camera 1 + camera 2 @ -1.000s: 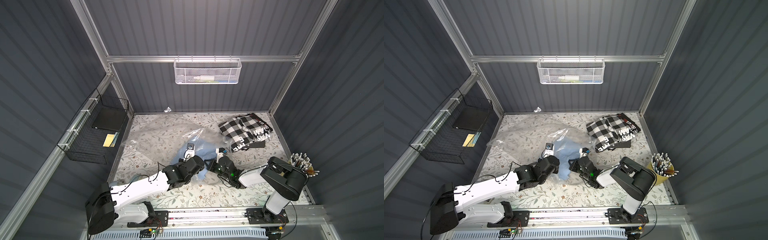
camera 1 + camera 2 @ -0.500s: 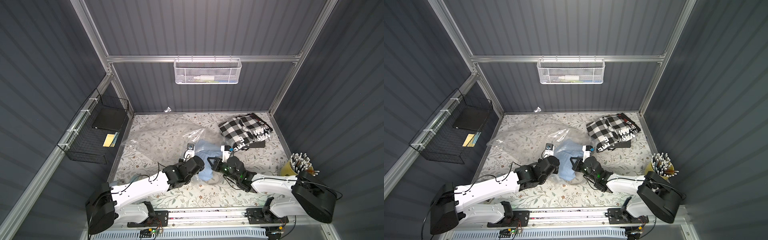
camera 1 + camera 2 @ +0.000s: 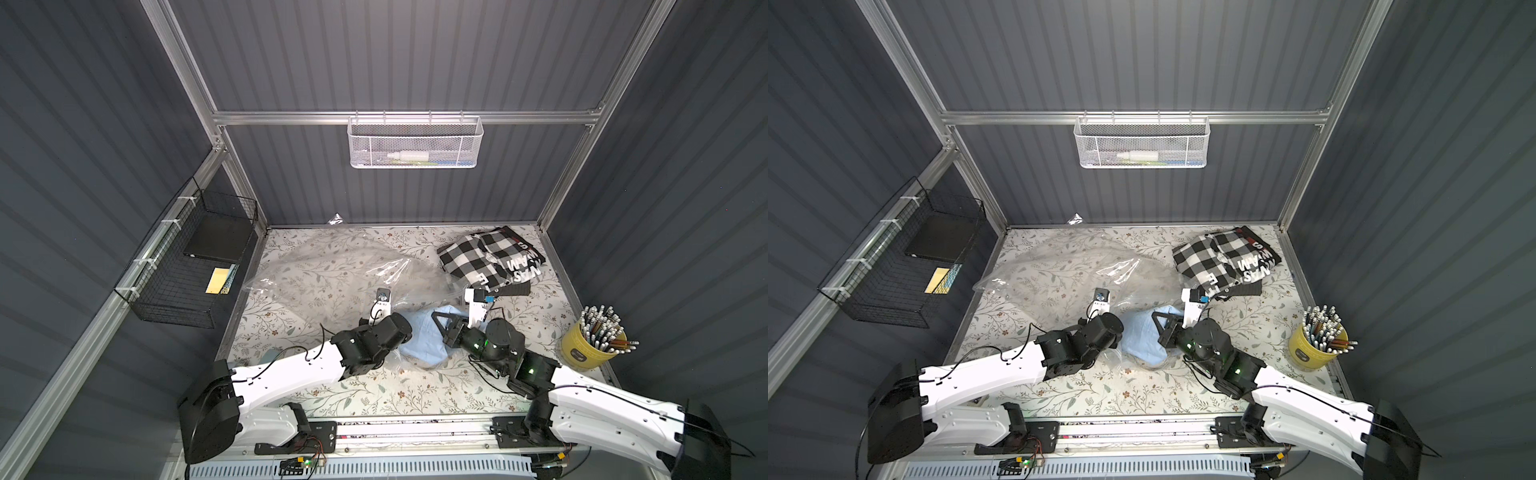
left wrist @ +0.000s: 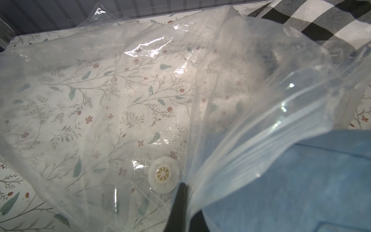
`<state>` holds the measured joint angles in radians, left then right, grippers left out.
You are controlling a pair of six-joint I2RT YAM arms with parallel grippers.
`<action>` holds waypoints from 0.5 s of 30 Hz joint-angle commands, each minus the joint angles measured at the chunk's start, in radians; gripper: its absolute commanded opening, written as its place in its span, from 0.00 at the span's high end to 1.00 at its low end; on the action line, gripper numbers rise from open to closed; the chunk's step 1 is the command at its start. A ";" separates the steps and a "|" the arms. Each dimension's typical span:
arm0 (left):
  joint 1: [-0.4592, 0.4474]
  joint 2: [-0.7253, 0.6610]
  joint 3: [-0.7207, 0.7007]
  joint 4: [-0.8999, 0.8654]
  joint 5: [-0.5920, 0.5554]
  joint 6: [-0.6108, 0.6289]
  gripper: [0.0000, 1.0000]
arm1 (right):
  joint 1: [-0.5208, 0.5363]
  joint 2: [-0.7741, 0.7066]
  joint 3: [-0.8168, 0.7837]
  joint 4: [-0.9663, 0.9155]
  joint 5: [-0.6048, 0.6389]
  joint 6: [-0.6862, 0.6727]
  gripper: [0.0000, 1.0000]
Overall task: Take the shirt out of the vacuum bag
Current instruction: Take out the shirt from the vacuum bag.
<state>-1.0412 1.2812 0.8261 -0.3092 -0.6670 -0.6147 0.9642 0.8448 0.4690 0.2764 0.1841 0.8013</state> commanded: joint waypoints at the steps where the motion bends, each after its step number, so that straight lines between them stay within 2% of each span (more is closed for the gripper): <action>1: -0.002 0.007 0.012 -0.031 -0.020 -0.004 1.00 | 0.004 -0.063 0.073 -0.033 0.116 -0.080 1.00; 5: -0.002 0.000 0.008 -0.037 -0.020 -0.009 1.00 | -0.040 -0.082 0.178 -0.117 0.130 -0.145 1.00; 7: -0.002 -0.005 0.003 -0.037 -0.019 -0.012 1.00 | -0.090 -0.081 0.214 -0.122 0.087 -0.166 1.00; 10: -0.002 -0.006 0.000 -0.042 -0.015 -0.018 1.00 | -0.238 -0.069 0.269 -0.148 -0.058 -0.150 1.00; 13: -0.002 -0.008 -0.005 -0.045 -0.008 -0.025 1.00 | -0.438 -0.047 0.318 -0.148 -0.256 -0.110 1.00; 15: -0.002 -0.011 -0.009 -0.044 -0.007 -0.028 1.00 | -0.518 -0.035 0.368 -0.148 -0.311 -0.115 1.00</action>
<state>-1.0412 1.2808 0.8261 -0.3096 -0.6735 -0.6209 0.5289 0.8062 0.7658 0.0944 0.0223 0.6880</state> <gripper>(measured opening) 0.047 0.073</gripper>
